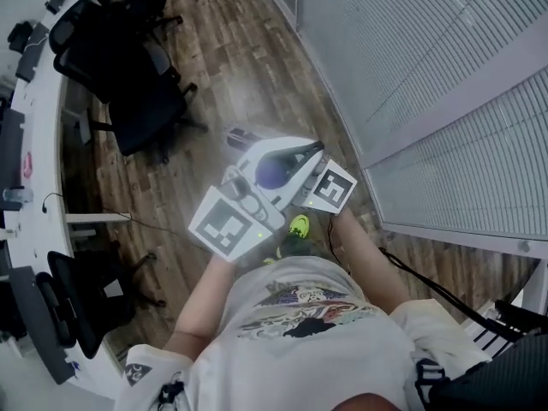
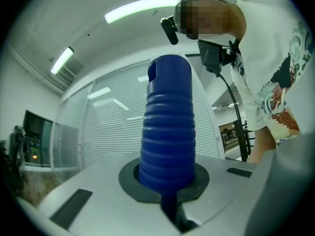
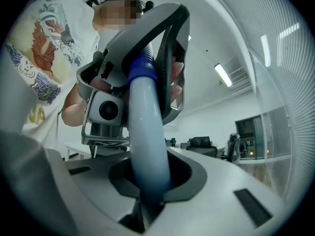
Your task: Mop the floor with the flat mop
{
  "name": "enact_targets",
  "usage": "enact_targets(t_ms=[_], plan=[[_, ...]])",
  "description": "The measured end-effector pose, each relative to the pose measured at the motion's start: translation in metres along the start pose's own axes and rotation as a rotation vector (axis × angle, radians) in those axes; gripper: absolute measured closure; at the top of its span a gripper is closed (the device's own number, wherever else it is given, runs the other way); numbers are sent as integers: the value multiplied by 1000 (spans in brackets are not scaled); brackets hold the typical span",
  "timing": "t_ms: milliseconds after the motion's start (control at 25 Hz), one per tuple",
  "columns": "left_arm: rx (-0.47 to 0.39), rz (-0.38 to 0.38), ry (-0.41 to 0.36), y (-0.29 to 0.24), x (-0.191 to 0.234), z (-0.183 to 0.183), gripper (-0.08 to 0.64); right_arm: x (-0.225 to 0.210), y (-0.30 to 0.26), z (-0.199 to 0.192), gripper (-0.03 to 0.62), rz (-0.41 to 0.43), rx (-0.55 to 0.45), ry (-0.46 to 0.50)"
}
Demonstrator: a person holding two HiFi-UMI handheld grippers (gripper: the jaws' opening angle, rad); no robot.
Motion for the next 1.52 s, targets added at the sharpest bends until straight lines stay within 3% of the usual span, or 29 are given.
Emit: enact_targets(t_ms=[240,440,640,800,960,1080,1160,1240,1320,1400,1520], plan=[[38,256,10,94,-31,15,563,73,-64,-14,537,187,10,-40],[101,353,-19,156,-82,19,563,141,-88,-26,513,288,50,-60],[84,323,-60,195,-132,19,563,180,-92,-36,460,283,127,-73],[88,306,-76,216,-150,18,563,201,-88,-41,429,225,179,-90],[104,242,-82,219,-166,20,563,222,-86,-45,416,167,231,-103],[134,184,-130,220,-168,23,563,233,-77,-51,394,111,275,-126],[159,190,-153,229,-161,24,563,233,-61,-59,377,53,310,-166],[138,232,-113,240,-152,24,563,226,-37,-70,367,-19,333,-273],[75,278,-51,246,-146,27,563,216,-12,-82,368,-113,304,-451],[41,284,-45,248,-145,30,563,210,6,-90,368,-196,234,-663],[39,246,-63,251,-149,30,563,217,11,-104,368,-151,74,-1081]])
Point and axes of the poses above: the fingertips, and each gripper's own axes: y backward along the fingers, x to its left, z out of its top, the point moved 9 cm from there along y, backward along the fingers, and after that the axes turned 6 degrees about -y, right-handed, at the moved point
